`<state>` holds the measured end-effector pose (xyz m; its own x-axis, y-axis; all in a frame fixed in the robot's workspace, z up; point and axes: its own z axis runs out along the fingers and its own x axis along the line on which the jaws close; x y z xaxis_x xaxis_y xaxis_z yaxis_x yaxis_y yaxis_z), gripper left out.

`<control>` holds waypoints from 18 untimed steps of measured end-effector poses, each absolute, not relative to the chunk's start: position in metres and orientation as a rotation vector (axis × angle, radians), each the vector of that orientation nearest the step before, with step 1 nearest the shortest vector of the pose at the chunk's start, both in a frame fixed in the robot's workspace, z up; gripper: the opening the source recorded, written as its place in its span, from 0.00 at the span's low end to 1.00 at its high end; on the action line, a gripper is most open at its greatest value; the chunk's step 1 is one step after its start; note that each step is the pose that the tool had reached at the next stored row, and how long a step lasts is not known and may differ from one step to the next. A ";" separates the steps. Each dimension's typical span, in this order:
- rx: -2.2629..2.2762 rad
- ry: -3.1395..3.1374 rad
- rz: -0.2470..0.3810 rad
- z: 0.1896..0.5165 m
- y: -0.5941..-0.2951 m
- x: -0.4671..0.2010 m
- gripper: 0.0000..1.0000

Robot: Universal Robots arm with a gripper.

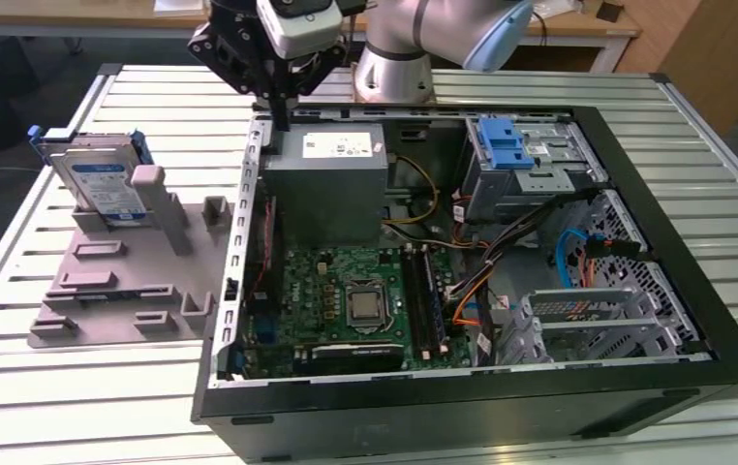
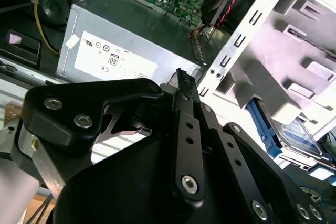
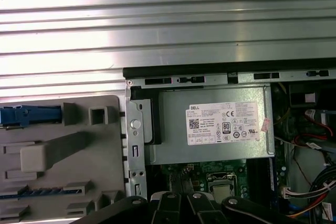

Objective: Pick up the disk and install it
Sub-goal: 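Reach for the disk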

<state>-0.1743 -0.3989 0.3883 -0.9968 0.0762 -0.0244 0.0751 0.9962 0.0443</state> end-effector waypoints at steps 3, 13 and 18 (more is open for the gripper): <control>0.118 3.113 0.068 0.388 -0.399 -0.175 0.11; 0.118 3.112 0.068 0.387 -0.399 -0.180 0.11; 0.118 3.113 0.068 0.387 -0.399 -0.184 0.11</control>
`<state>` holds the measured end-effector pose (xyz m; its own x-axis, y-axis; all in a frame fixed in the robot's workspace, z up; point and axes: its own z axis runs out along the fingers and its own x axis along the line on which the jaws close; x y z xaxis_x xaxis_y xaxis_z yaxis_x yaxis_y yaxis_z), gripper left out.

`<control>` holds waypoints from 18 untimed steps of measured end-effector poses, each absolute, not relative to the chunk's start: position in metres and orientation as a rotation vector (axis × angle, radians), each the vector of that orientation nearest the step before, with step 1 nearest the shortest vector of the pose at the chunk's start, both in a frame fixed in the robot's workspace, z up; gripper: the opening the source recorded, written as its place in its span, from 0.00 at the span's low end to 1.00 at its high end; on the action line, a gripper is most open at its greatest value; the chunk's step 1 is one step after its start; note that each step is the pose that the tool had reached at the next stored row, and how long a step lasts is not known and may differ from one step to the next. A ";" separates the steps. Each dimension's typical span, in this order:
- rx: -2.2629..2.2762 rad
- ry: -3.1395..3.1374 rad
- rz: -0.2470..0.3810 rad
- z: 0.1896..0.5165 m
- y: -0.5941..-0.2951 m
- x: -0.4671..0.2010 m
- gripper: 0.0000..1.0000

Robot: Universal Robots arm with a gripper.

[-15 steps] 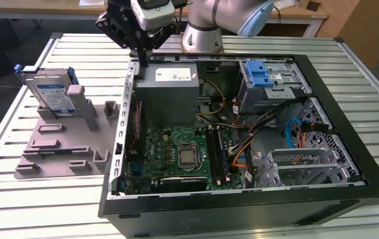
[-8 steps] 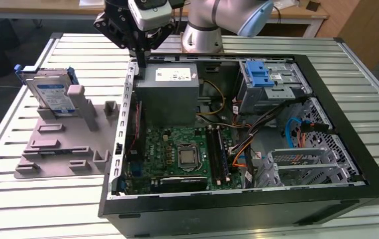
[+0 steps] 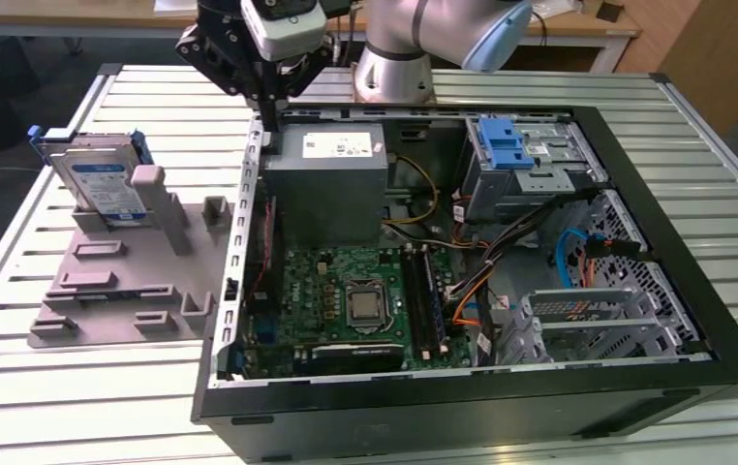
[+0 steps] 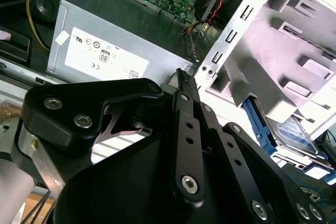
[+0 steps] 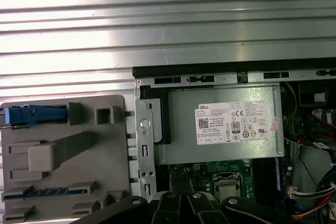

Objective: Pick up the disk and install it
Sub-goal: 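Reach for the disk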

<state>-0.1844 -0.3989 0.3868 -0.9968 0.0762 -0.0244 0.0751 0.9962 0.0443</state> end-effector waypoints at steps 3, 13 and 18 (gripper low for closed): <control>0.118 3.113 0.068 0.387 -0.399 -0.187 0.11; 0.118 3.113 0.068 0.386 -0.399 -0.194 0.11; 0.118 3.113 0.068 0.385 -0.399 -0.197 0.11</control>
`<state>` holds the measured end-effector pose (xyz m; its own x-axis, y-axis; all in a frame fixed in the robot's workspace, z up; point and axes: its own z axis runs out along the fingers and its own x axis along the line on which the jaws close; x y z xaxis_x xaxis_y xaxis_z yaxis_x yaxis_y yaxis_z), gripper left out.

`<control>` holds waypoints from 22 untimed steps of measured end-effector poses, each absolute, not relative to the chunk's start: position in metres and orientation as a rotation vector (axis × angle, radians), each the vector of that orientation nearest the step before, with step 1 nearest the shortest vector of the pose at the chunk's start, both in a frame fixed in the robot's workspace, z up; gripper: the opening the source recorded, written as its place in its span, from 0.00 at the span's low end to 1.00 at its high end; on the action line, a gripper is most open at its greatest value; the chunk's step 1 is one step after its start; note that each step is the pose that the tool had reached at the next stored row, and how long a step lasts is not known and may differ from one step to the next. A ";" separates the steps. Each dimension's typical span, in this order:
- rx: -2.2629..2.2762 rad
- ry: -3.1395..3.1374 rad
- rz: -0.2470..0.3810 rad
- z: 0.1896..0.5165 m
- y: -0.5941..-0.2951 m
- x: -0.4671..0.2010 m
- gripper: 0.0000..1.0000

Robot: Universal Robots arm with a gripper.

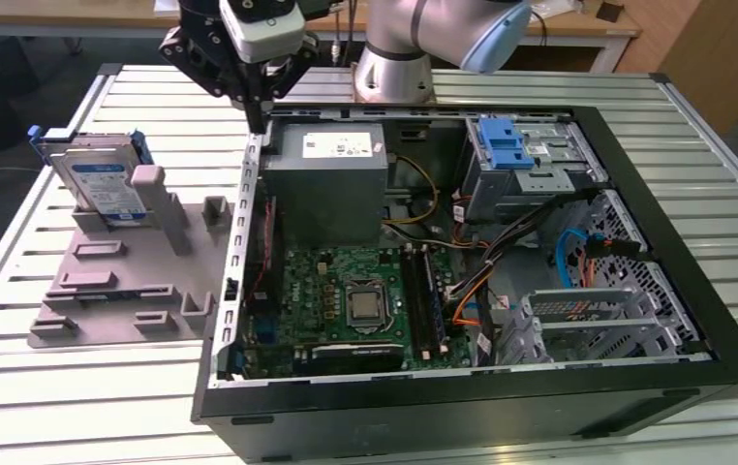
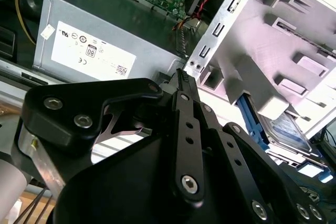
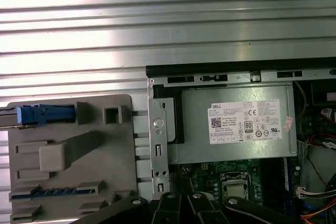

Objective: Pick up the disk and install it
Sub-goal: 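Reach for the disk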

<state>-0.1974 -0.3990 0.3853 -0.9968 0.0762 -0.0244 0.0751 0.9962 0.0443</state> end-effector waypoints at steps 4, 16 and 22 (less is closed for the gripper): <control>0.118 3.112 0.068 0.385 -0.398 -0.202 0.11; 0.118 3.112 0.068 0.384 -0.391 -0.226 0.11; 0.118 3.112 0.068 0.383 -0.389 -0.236 0.11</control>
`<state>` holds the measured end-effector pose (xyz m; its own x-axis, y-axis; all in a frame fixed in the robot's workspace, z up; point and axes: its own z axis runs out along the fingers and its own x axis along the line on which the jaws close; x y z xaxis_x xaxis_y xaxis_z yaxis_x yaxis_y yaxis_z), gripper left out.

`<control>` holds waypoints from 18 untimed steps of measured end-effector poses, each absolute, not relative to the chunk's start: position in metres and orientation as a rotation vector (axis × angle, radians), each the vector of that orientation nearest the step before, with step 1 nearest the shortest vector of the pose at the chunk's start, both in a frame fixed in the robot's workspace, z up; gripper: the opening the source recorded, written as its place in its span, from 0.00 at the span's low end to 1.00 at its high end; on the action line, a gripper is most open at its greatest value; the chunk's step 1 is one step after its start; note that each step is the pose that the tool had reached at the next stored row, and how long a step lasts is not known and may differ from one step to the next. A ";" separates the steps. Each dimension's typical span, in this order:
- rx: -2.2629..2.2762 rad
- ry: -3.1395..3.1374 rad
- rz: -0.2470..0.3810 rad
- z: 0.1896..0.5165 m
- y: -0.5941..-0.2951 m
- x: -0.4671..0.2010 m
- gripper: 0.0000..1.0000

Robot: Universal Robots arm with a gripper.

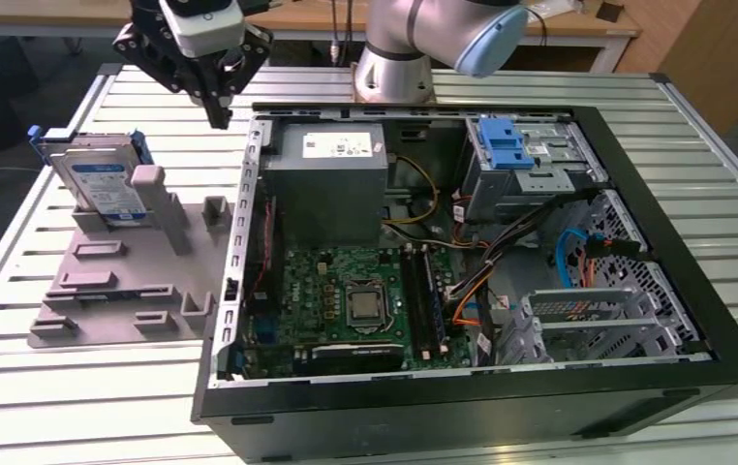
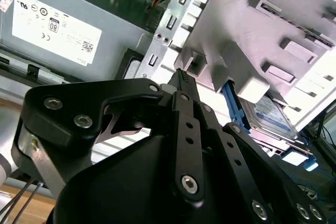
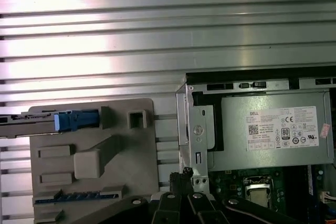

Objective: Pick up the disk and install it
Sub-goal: 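Reach for the disk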

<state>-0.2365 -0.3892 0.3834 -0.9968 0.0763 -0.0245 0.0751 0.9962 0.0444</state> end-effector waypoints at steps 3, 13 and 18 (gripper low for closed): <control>0.118 3.113 0.068 0.383 -0.389 -0.241 0.11; 0.118 3.112 0.068 0.382 -0.388 -0.254 0.11; 0.118 3.112 0.068 0.382 -0.388 -0.260 0.11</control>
<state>-0.2603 -0.3877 0.3819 -0.9968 0.0763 -0.0245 0.0751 0.9962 0.0443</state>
